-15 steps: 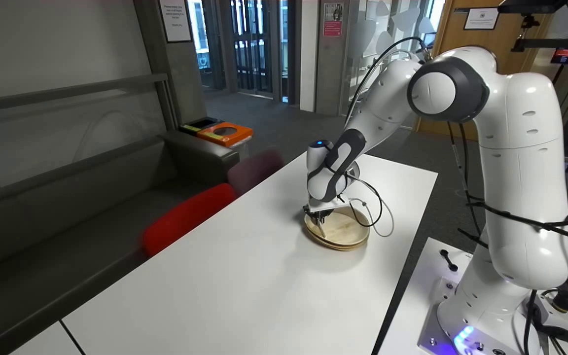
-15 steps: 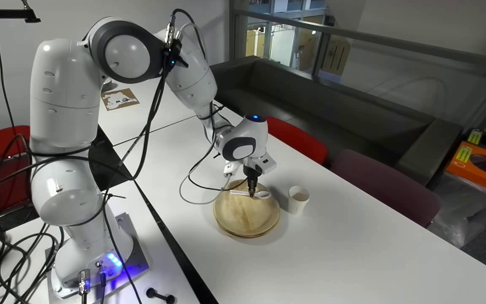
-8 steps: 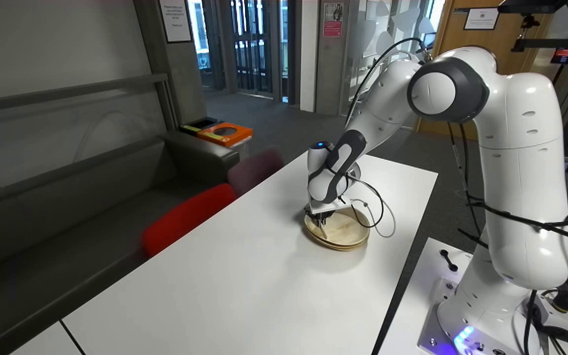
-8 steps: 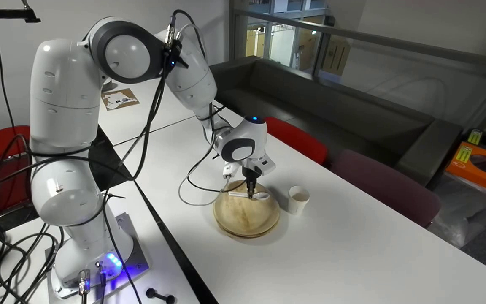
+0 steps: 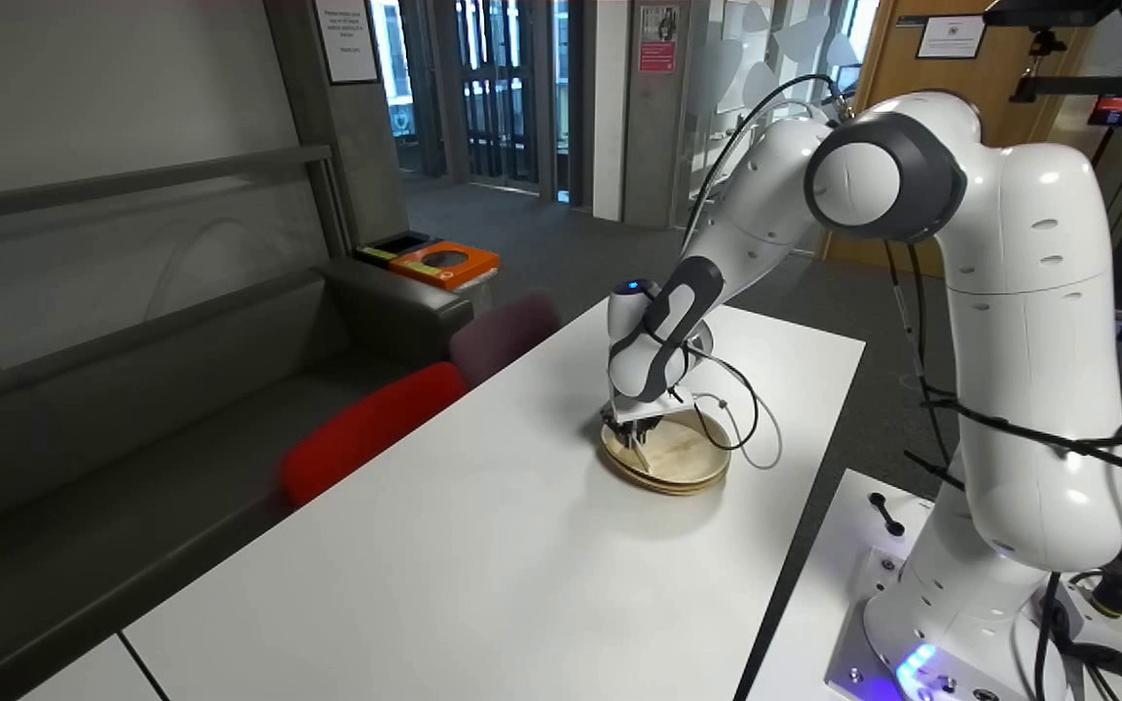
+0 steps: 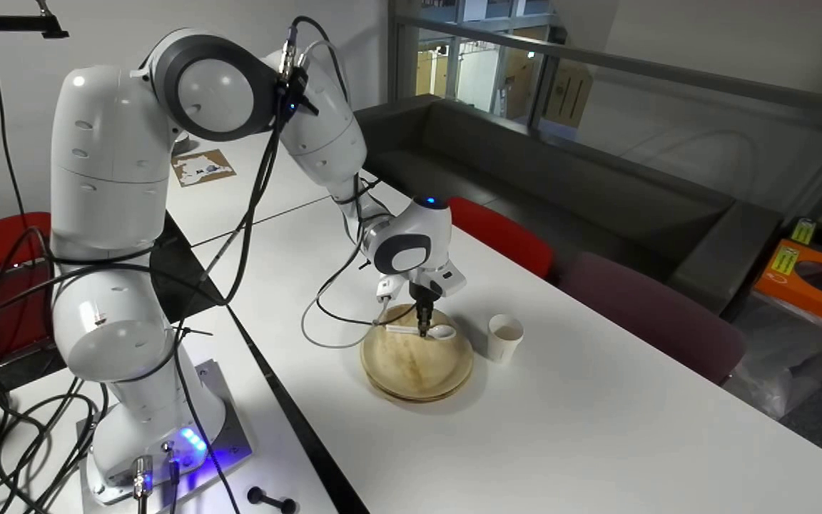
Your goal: Put the white spoons on the stacked plates.
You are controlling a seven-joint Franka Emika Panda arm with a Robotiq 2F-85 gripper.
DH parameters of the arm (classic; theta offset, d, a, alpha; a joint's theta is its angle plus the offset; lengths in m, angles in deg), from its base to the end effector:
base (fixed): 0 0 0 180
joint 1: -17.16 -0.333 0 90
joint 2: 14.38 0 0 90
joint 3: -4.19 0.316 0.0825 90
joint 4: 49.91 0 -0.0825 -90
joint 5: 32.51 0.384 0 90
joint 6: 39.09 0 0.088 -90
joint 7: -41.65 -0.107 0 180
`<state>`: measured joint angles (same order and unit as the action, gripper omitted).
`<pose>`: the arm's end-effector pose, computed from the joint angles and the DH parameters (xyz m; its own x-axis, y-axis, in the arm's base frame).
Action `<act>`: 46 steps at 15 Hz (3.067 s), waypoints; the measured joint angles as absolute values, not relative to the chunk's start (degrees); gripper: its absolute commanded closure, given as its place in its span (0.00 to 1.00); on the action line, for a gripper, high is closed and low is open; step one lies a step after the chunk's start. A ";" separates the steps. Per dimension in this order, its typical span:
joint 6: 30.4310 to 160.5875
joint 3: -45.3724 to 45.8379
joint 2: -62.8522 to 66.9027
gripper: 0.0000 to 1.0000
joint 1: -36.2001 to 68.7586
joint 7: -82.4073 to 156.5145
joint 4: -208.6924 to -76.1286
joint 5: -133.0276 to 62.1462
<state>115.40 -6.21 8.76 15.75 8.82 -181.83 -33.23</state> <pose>0.5178 -0.0854 0.1734 0.7623 -0.6461 0.0373 -0.6471 -0.7595 0.0667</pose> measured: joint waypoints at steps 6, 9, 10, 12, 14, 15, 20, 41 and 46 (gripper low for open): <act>115.40 -6.21 8.76 0.73 15.75 8.84 -181.89 -33.20; 115.40 -6.21 8.74 0.68 15.75 8.85 -181.89 -33.19; 115.40 -6.21 8.73 0.64 15.75 8.85 -181.89 -33.19; 115.40 -6.21 8.71 0.56 15.75 8.87 -181.89 -33.19; 115.40 -6.21 8.69 0.57 15.75 8.89 -181.89 -33.19; 115.40 -6.21 8.68 0.58 15.75 8.90 -181.89 -33.19; 115.40 -6.21 8.51 0.57 15.75 9.00 -181.90 -33.18; 115.27 -5.41 -19.00 0.49 16.39 15.42 -192.46 -38.04; 100.33 -2.56 -31.77 0.40 16.51 28.03 -193.54 -30.26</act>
<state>100.33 -2.56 -31.77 16.51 28.03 -193.54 -30.26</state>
